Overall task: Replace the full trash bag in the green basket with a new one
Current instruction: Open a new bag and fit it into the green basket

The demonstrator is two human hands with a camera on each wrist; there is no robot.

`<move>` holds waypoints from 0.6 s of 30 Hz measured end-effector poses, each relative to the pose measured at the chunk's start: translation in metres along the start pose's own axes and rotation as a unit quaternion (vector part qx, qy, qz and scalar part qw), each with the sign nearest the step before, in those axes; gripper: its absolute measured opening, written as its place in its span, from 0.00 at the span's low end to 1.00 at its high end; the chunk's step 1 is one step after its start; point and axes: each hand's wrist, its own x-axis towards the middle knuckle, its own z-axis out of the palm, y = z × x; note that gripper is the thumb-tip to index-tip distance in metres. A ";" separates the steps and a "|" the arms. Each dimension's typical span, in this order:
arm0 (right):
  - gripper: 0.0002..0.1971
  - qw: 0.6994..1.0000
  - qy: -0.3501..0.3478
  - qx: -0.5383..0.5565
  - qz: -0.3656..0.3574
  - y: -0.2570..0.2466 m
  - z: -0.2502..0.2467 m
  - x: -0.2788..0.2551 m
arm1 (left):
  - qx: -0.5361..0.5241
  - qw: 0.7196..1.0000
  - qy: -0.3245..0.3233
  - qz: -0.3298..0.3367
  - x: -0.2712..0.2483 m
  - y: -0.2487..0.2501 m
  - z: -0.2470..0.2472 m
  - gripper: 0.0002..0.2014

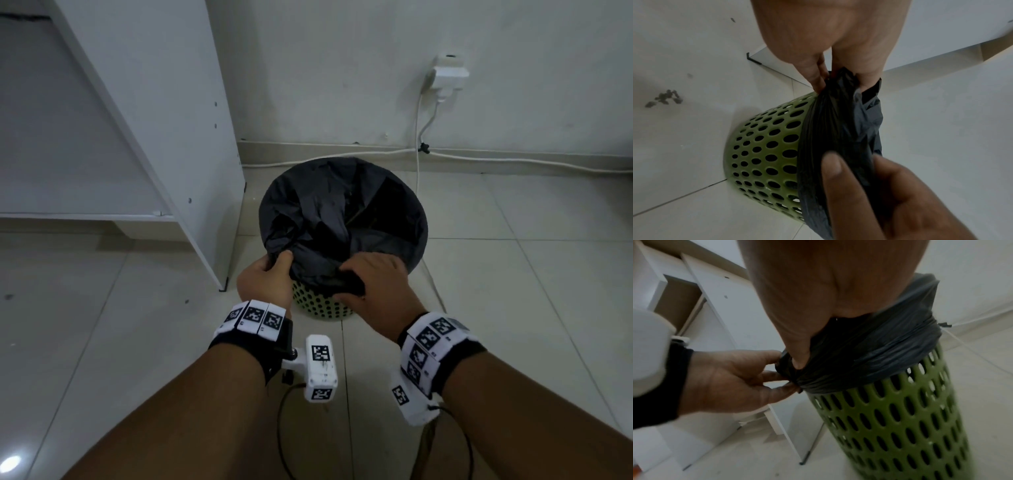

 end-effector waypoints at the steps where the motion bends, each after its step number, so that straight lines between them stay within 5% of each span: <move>1: 0.19 1.000 0.001 -0.026 -0.001 0.005 0.000 -0.003 | -0.008 1.000 -0.003 -0.003 0.001 -0.002 0.001 0.14; 8: 0.26 0.999 0.012 -0.042 -0.004 0.007 0.002 -0.004 | -0.022 1.000 -0.006 -0.019 0.003 -0.002 0.006 0.12; 18: 0.22 0.999 0.031 -0.025 -0.004 0.010 0.006 -0.005 | -0.013 1.000 -0.013 0.006 0.015 -0.012 0.012 0.13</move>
